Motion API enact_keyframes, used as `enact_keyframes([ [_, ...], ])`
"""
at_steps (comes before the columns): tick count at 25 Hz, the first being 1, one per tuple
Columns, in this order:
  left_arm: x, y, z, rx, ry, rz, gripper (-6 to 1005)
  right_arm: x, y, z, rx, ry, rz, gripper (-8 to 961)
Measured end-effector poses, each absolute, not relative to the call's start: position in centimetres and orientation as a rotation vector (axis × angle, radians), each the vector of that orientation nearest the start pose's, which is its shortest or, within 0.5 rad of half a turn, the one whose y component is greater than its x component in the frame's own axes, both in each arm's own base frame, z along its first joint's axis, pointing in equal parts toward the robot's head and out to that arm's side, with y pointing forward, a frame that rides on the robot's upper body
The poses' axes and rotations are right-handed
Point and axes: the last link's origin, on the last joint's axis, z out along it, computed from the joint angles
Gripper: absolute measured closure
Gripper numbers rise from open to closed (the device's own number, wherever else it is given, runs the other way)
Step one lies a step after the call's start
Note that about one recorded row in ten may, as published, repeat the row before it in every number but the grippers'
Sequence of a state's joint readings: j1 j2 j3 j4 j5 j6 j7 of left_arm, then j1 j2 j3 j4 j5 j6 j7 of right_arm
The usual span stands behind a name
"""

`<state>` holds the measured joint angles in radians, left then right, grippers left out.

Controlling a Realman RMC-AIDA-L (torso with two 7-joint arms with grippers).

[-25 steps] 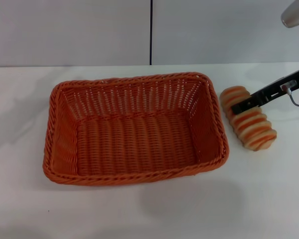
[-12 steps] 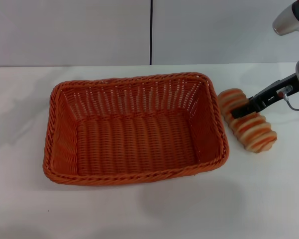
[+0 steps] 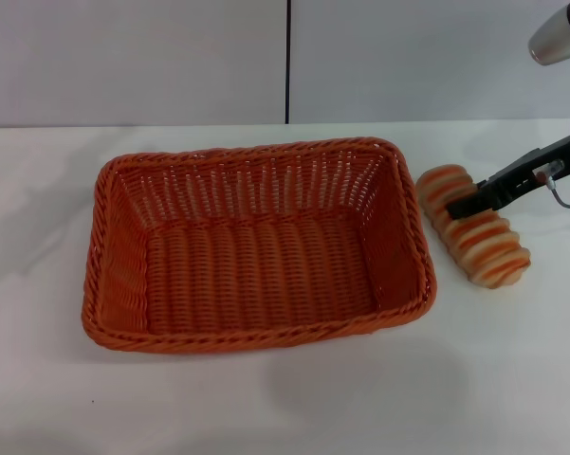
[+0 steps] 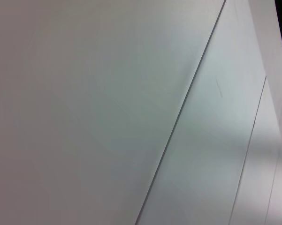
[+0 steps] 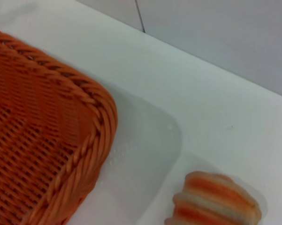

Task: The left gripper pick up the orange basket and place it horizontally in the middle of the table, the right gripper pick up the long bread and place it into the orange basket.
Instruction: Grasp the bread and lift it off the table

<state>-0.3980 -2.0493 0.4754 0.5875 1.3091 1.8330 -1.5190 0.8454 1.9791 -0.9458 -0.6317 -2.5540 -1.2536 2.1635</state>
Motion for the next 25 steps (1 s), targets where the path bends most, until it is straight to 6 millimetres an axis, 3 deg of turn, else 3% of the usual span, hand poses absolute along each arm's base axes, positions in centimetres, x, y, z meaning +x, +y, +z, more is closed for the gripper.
enact_keyframes([
  [17, -26.3, 30.3, 11.1, -2.012, -0.616, -1.663, 365, 25.1, 41.0, 1.9, -2.512, 1.057, -0.132, 538],
  [25, -26.4, 30.3, 11.1, -2.01, -0.618, -1.664, 366, 25.3, 40.7, 3.9, -2.428, 1.063, 0.015, 600],
])
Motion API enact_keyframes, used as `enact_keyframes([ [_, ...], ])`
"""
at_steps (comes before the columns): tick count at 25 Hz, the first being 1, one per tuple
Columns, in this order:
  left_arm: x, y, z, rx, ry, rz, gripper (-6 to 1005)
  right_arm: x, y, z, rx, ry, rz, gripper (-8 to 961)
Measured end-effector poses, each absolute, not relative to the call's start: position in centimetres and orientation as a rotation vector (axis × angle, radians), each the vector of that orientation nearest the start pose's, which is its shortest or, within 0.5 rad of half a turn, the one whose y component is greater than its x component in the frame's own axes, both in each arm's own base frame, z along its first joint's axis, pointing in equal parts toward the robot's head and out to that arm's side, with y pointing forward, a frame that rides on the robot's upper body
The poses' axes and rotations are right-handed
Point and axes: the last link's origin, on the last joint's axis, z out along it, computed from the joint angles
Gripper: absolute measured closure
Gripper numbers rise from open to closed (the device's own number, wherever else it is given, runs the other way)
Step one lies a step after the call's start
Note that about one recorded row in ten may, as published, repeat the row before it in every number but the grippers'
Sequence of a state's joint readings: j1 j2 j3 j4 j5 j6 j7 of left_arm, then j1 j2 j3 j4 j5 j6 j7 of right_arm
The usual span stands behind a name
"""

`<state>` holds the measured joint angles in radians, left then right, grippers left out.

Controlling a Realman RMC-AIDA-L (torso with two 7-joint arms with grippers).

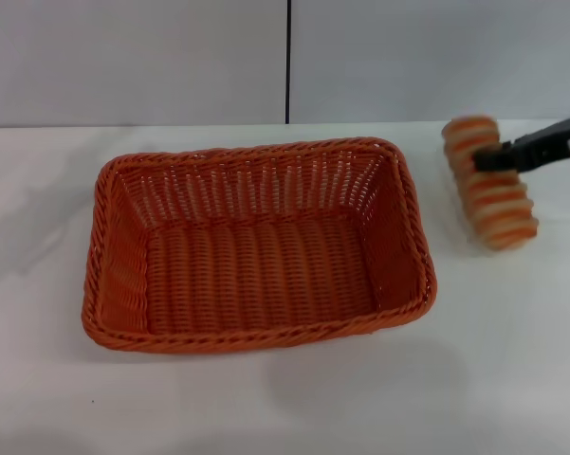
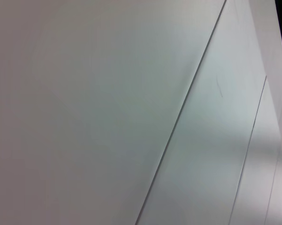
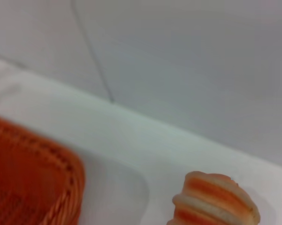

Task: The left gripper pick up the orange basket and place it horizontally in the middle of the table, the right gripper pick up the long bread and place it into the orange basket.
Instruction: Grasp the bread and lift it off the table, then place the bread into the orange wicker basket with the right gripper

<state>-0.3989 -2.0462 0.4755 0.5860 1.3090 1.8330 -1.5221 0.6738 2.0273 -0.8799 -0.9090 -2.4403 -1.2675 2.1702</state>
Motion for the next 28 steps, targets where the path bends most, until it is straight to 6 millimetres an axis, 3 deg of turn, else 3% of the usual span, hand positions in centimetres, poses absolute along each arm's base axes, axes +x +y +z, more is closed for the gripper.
enact_keyframes([
  [7, -26.4, 30.3, 11.2, -2.009, -0.619, -1.662, 366, 23.9, 40.0, 7.7, -2.315, 1.001, 0.392, 665],
  [14, -26.5, 30.3, 11.2, -2.007, -0.62, -1.66, 367, 20.4, 37.5, 10.1, -2.302, 0.661, 1.013, 701],
  [17, -26.6, 30.3, 11.1, -2.003, -0.626, -1.654, 367, 19.0, 36.5, 9.6, -2.348, 0.529, 1.201, 702],
  [21, -26.6, 30.4, 11.1, -2.001, -0.631, -1.647, 367, 16.9, 36.1, 7.9, -2.455, 0.394, 1.323, 706],
  [28, -26.5, 30.6, 10.9, -2.009, -0.636, -1.637, 367, 14.4, 36.8, 3.4, -2.631, 0.361, 1.286, 727],
])
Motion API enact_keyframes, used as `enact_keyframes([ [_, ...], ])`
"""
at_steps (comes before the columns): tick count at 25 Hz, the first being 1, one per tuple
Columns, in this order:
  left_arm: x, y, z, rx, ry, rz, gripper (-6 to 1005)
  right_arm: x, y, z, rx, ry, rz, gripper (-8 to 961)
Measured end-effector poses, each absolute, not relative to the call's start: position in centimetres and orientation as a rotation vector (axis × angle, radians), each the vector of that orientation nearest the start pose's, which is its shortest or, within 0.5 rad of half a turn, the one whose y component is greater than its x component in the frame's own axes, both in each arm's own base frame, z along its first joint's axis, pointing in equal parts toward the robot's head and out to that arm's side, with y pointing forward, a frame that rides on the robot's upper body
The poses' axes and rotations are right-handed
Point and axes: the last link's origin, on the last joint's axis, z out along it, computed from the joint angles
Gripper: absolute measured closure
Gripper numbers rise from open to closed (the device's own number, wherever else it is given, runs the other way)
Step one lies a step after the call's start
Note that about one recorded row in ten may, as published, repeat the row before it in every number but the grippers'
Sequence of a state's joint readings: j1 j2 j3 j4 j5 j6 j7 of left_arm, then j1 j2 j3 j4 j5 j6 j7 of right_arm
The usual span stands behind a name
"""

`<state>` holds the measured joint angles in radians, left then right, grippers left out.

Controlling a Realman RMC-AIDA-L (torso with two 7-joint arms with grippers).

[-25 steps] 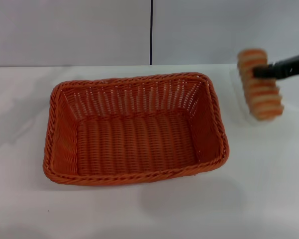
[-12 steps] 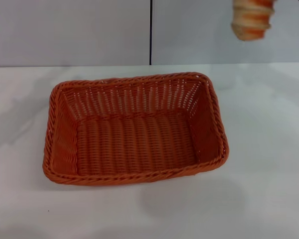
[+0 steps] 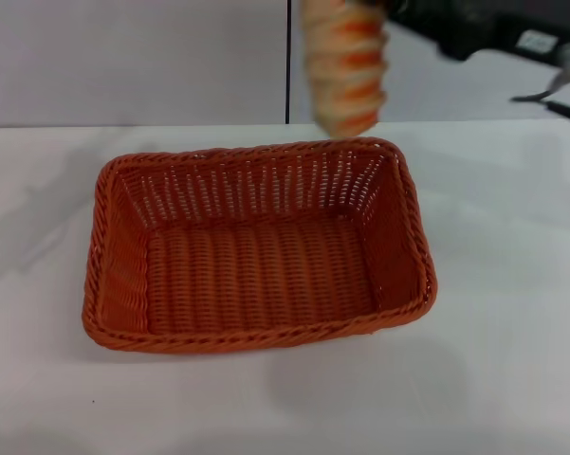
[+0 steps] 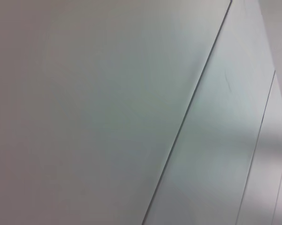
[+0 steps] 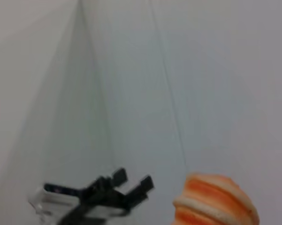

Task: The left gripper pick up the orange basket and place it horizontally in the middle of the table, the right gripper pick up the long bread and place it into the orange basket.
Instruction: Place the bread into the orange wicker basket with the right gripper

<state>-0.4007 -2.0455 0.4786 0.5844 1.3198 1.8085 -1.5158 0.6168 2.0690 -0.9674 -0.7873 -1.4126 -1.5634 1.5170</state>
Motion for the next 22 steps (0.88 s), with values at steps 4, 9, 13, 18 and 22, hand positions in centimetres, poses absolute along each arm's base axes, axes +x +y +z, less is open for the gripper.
enact_keyframes([
  [4, -26.67, 30.55, 10.94, -2.007, -0.639, -1.633, 367, 14.26, 37.42, 2.38, -2.638, 0.392, 1.221, 710],
  [9, -26.78, 30.52, 10.93, -2.004, -0.636, -1.625, 367, 14.28, 37.45, 2.26, -2.649, 0.403, 1.208, 619],
  [13, -26.59, 30.67, 10.81, -2.014, -0.629, -1.623, 367, 14.52, 37.38, 2.44, -2.645, 0.41, 1.211, 437],
  [18, -26.48, 30.84, 10.68, -2.02, -0.629, -1.618, 367, 14.82, 37.31, 2.51, -2.645, 0.43, 1.208, 336],
  [22, -26.49, 30.89, 10.54, -2.022, -0.634, -1.614, 367, 15.01, 37.23, 2.52, -2.643, 0.437, 1.208, 255],
])
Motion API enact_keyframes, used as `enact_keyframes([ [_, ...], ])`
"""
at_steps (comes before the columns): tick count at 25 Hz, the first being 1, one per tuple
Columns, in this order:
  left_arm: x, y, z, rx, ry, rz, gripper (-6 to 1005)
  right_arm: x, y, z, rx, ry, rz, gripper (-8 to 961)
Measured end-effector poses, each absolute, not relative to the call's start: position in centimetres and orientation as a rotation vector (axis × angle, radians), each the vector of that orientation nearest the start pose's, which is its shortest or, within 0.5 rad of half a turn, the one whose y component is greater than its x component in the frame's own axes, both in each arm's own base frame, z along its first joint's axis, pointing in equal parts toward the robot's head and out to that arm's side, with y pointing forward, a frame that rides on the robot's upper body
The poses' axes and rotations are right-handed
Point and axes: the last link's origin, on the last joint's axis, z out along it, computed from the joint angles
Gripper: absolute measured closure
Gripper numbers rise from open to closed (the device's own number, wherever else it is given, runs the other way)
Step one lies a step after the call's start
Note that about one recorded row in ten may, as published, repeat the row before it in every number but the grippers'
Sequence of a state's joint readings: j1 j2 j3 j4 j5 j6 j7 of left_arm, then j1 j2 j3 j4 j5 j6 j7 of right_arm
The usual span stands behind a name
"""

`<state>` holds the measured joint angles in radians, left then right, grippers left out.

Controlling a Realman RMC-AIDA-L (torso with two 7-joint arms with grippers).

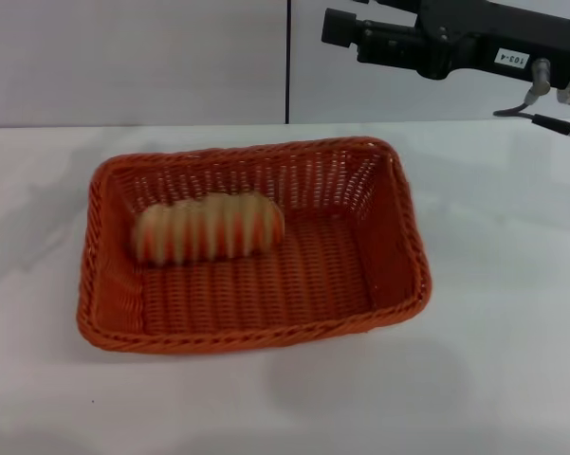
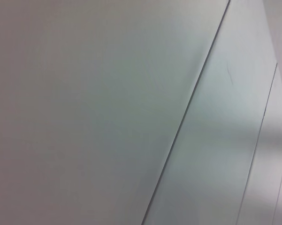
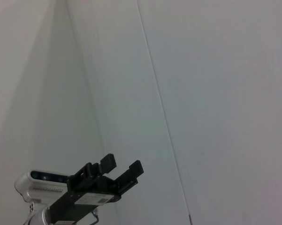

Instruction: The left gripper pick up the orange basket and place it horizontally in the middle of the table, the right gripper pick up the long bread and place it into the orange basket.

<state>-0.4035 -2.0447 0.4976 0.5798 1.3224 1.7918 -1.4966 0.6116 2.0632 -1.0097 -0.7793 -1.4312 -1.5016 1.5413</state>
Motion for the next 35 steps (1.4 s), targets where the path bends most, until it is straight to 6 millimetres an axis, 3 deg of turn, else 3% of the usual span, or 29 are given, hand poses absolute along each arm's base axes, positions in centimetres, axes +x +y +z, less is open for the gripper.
enact_keyframes([
  [4, -26.6, 30.9, 10.5, -2.02, -0.642, -1.615, 367, 15.4, 37.1, 2.7, -2.63, 0.446, 1.209, 161],
  [11, -26.9, 30.6, 10.5, -2.005, -0.633, -1.61, 367, 17.4, 36.0, 4.7, -2.506, 0.438, 1.292, 164],
  [12, -27.0, 30.5, 10.4, -1.997, -0.624, -1.606, 367, 18.9, 35.4, 5.7, -2.415, 0.416, 1.333, 164],
  [14, -27.3, 30.2, 10.4, -1.976, -0.61, -1.597, 367, 19.9, 35.0, 6.1, -2.349, 0.398, 1.348, 165],
  [16, -27.9, 29.9, 10.1, -1.93, -0.591, -1.588, 367, 22.3, 34.2, 7.1, -2.205, 0.38, 1.357, 165],
  [17, -28.6, 29.6, 9.8, -1.873, -0.572, -1.575, 367, 24.8, 33.2, 8.0, -2.049, 0.38, 1.348, 165],
  [18, -28.6, 29.6, 9.8, -1.873, -0.572, -1.575, 367, 24.8, 33.2, 8.0, -2.049, 0.38, 1.348, 165],
  [21, -29.8, 29.1, 9.3, -1.757, -0.558, -1.548, 367, 28.5, 31.5, 9.4, -1.834, 0.414, 1.316, 165],
  [22, -29.8, 29.1, 9.3, -1.757, -0.558, -1.548, 367, 31.0, 30.1, 10.7, -1.682, 0.427, 1.284, 165],
  [23, -30.4, 28.8, 9.1, -1.695, -0.546, -1.53, 367, 31.0, 30.1, 10.7, -1.682, 0.427, 1.284, 165],
  [26, -31.0, 28.4, 8.8, -1.627, -0.522, -1.501, 367, 34.7, 27.3, 12.2, -1.458, 0.453, 1.203, 165],
  [27, -31.0, 28.4, 8.8, -1.627, -0.522, -1.501, 367, 35.4, 26.8, 12.4, -1.417, 0.46, 1.186, 165],
  [28, -31.9, 27.8, 8.3, -1.5, -0.466, -1.425, 367, 35.4, 26.8, 12.4, -1.417, 0.46, 1.186, 165],
  [31, -32.2, 27.7, 8.0, -1.456, -0.435, -1.373, 367, 37.1, 25.3, 12.5, -1.316, 0.479, 1.134, 165],
  [32, -32.7, 27.5, 7.4, -1.384, -0.388, -1.26, 367, 37.6, 24.7, 12.5, -1.284, 0.485, 1.115, 165],
  [35, -33.1, 27.6, 7.0, -1.334, -0.358, -1.162, 367, 37.9, 24.3, 12.3, -1.256, 0.49, 1.102, 165],
])
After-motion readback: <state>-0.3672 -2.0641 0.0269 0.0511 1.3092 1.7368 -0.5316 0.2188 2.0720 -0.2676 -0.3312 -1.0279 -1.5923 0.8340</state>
